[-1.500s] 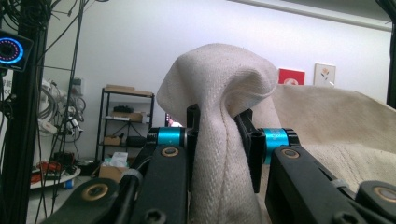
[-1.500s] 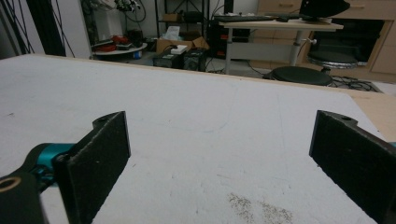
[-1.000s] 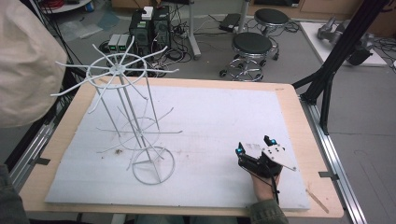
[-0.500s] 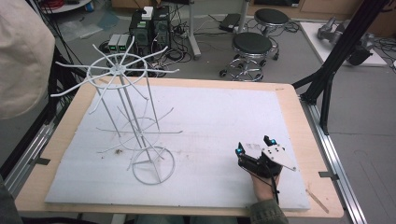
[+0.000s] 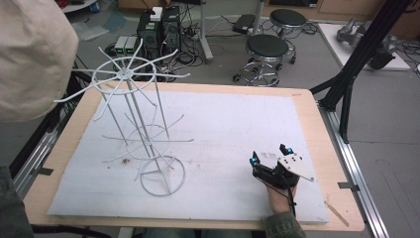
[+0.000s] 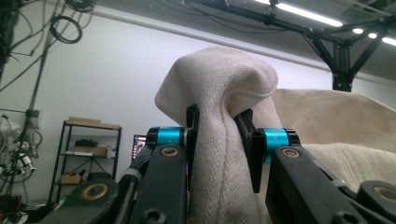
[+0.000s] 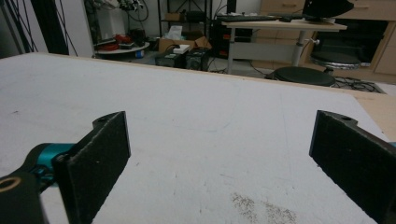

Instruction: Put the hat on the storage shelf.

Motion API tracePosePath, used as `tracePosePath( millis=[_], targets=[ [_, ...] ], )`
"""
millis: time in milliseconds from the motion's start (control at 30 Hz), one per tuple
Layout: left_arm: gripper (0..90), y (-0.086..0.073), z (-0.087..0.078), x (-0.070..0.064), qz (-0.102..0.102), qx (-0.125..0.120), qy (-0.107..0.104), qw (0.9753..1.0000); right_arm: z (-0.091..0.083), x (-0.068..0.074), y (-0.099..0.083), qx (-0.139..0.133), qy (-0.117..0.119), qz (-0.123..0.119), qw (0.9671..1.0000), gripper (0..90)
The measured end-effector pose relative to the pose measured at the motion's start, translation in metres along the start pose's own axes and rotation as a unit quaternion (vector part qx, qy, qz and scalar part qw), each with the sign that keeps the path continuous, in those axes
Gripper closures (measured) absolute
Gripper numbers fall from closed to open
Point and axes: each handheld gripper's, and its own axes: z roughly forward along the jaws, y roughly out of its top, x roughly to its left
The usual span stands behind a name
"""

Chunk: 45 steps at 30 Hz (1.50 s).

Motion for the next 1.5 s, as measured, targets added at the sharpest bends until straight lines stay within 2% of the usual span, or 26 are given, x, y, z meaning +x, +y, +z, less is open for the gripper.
tracePosePath(
  millis=[100, 200, 367, 600, 900, 1033, 1200, 1233, 1267, 1400, 1433, 1500],
  targets=[
    [76.8, -0.002, 0.003, -0.002, -0.002, 0.002, -0.005, 1.0, 0.0, 0.0, 0.0, -0.001, -0.001, 0.0, 1.0, 4.2],
    [76.8, -0.008, 0.007, -0.004, -0.015, 0.007, -0.018, 0.9997, -0.001, 0.0, 0.0, 0.0, -0.001, 0.001, 1.0, 4.2],
    [76.8, -0.012, 0.013, -0.007, -0.025, 0.009, -0.026, 0.9993, 0.0, 0.0, 0.0, 0.0, 0.0, 0.0, 1.0, 4.2],
    [76.8, -0.018, 0.023, -0.017, -0.027, 0.014, -0.041, 0.9987, -0.001, 0.0, 0.0, -0.001, -0.001, 0.001, 1.0, 4.2],
    [76.9, -0.029, 0.024, -0.015, -0.04, 0.023, -0.055, 0.9974, -0.001, 0.0, 0.0, -0.003, 0.0, 0.002, 1.0, 4.2],
    [76.9, -0.04, 0.019, -0.007, -0.064, 0.025, -0.07, 0.9952, -0.001, 0.0, 0.0, -0.003, 0.0, 0.002, 1.0, 4.2],
    [76.9, -0.053, 0.014, -0.001, -0.08, 0.035, -0.077, 0.9932, -0.001, 0.0, 0.0, -0.001, 0.002, 0.0, 1.0, 4.2],
    [76.9, -0.059, 0.013, 0.003, -0.088, 0.043, -0.085, 0.9916, -0.001, 0.0, 0.0, -0.002, 0.001, -0.001, 1.0, 4.2],
    [76.9, -0.059, 0.013, 0.003, -0.088, 0.043, -0.085, 0.9916, -0.001, 0.0, 0.0, -0.002, 0.001, -0.001, 1.0, 4.2],
    [76.9, -0.075, 0.01, 0.007, -0.096, 0.058, -0.101, 0.9885, -0.001, 0.0, 0.0, -0.001, 0.001, 0.0, 1.0, 4.2],
    [76.9, -0.075, 0.01, 0.007, -0.096, 0.058, -0.101, 0.9885, -0.001, 0.0, 0.0, 0.0, 0.0, 0.0, 1.0, 4.2],
    [76.9, -0.083, 0.008, 0.007, -0.1, 0.069, -0.115, 0.9859, -0.001, 0.0, 0.0, -0.002, 0.0, -0.001, 1.0, 4.2]
  ],
)
